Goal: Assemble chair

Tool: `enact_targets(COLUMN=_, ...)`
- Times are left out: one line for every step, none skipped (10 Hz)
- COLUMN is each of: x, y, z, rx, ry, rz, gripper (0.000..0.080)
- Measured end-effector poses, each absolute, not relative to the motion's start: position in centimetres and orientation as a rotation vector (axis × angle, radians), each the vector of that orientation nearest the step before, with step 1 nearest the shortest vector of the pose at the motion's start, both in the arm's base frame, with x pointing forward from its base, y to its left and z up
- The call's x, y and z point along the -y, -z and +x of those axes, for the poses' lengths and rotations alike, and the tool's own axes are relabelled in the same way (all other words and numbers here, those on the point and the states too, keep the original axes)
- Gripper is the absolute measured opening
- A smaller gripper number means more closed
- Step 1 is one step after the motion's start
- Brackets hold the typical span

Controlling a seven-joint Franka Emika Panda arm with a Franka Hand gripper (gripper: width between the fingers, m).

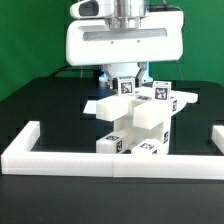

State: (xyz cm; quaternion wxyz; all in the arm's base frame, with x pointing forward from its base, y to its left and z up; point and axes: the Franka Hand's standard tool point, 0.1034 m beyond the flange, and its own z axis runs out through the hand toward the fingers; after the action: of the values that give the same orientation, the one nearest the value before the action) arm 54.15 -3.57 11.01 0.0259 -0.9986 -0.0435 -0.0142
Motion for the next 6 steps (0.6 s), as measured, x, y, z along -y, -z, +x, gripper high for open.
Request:
enact_targets(x=3.57, y=-11.01, z=54.15, rx=0.027, ry=0.041, rz=-3.088, gripper=0.0284)
enact_targets(x=3.56, y=-11.01, z=54.14, rx=-0.109, ry=0.037, rz=-3.085, gripper=0.0284)
enact_targets(x=3.56, y=-11.01, z=54.14, rx=-0.210, ry=0.034, rz=-3.079, gripper=0.0284)
enact_targets(x=3.54, y=-11.00, z=54.13, rx=-0.282, ry=0.032, rz=-3.073, gripper=0.0284)
enact_targets(x=3.41, y=-10.97, z=54.10, rx=-0.465, ry=0.025, rz=-3.050, gripper=0.0284)
enact_targets(x=3.38, y=-10.96, z=54.09, rx=-0.612, ry=0.021, rz=-3.023, gripper=0.0284)
